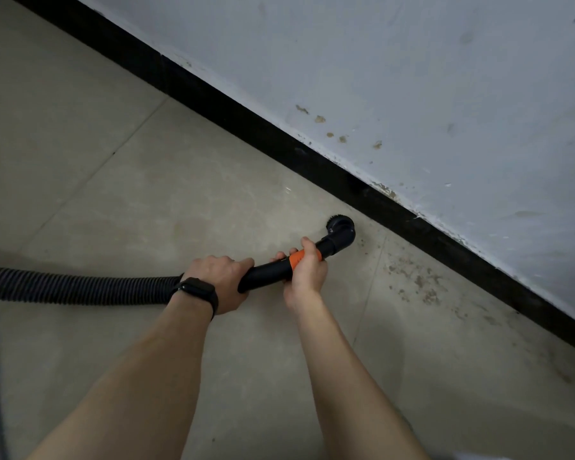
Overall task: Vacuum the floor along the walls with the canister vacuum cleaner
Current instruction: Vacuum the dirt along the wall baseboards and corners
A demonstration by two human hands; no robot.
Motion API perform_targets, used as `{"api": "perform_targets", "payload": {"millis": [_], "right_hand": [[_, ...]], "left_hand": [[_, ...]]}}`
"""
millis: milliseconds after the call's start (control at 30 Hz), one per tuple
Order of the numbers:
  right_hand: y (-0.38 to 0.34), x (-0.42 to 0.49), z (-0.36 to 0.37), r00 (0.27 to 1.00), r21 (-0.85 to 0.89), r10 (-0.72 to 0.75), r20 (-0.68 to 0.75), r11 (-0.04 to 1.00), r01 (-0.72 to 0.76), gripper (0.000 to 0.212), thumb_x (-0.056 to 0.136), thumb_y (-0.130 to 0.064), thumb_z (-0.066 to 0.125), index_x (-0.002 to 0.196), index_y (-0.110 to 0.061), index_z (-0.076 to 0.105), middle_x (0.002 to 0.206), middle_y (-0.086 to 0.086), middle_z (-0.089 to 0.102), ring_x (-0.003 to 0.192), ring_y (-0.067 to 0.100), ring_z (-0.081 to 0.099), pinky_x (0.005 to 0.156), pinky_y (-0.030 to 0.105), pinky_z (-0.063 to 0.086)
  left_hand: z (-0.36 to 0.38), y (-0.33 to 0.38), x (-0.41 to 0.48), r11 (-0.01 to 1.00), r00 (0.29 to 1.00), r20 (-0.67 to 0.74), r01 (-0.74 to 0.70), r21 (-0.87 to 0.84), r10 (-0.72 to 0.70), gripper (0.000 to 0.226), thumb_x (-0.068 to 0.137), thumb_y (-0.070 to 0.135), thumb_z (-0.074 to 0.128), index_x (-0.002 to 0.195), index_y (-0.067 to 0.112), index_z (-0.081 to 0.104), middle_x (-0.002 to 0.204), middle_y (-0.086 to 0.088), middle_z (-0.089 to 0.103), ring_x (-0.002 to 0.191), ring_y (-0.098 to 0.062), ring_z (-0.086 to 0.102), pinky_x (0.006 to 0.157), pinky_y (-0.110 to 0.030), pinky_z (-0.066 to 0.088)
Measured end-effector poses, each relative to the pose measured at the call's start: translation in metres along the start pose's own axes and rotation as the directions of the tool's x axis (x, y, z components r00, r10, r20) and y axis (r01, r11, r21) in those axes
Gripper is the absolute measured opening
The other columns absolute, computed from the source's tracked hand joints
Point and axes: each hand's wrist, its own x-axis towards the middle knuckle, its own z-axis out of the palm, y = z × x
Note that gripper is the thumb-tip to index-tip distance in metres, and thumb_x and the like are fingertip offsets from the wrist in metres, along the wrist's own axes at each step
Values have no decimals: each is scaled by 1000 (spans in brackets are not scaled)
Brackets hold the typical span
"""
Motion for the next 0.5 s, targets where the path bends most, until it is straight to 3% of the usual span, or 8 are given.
{"api": "perform_targets", "payload": {"millis": [233, 500], "right_hand": [[-20, 13, 5, 1000, -11, 6, -28, 1000, -6, 20, 99, -18, 65, 108, -7, 51, 83, 10, 54, 54, 24, 60, 61, 42, 60], [-39, 37, 7, 998, -24, -25, -62, 999, 24, 21, 99, -17, 63, 112, -6, 52, 81, 11, 52, 49, 23, 58, 51, 37, 57]], "left_hand": [[-9, 12, 22, 1000, 999, -34, -13, 4, 13, 28, 96, 44, 47, 118, 27, 45, 106, -2, 65, 93, -28, 64, 66, -34, 42], [-12, 30, 45, 999, 998, -62, -1, -35, -1, 30, 97, 44, 49, 118, 23, 44, 107, -4, 64, 94, -29, 64, 66, -35, 40]]}}
